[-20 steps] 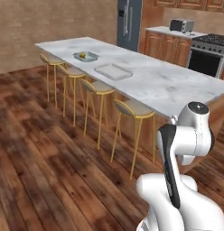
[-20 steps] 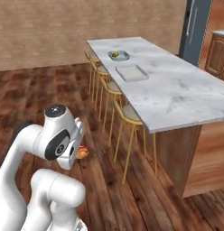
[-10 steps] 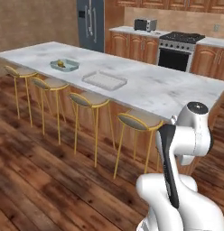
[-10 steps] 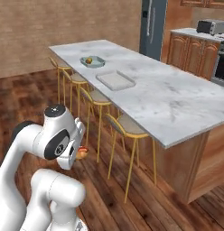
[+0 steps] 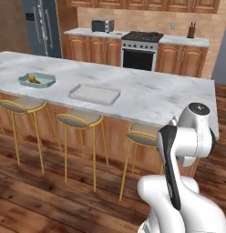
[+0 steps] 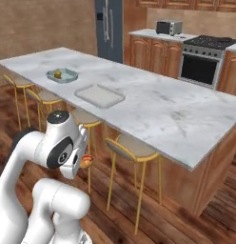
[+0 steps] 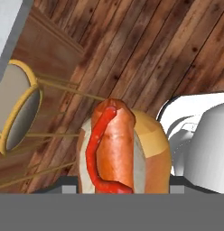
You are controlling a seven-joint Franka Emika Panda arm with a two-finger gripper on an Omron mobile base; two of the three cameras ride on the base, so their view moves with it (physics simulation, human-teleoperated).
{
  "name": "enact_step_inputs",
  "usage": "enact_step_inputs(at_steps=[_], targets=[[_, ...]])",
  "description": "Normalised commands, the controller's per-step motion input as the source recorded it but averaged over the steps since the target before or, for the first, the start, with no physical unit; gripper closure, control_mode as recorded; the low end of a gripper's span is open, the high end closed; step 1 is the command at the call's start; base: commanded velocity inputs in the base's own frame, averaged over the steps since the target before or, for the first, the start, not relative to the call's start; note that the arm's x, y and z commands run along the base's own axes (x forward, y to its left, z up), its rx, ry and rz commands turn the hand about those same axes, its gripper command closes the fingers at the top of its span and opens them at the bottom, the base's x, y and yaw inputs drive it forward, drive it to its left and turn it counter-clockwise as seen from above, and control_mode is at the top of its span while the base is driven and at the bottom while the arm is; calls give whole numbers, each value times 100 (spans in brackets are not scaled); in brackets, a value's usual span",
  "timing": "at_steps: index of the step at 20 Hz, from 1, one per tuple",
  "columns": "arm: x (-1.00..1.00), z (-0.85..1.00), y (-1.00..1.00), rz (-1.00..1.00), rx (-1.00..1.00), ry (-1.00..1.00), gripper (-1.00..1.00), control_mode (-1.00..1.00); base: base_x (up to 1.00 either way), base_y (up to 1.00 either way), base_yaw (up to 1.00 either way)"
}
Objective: Place the cold items (potato and lemon) from the fridge in one tupperware on the dining counter. Place the warm items (hot dog and kebab skewer) in the stove area in another tupperware.
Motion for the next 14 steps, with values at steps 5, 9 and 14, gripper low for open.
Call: enact_step_inputs(at_steps=[5, 9, 14], targets=[[0, 0, 0, 0, 0, 0, 100, 100, 86, 100, -52], [0, 0, 0, 0, 0, 0, 100, 100, 84, 100, -49], [0, 0, 0, 0, 0, 0, 100, 100, 77, 100, -45]])
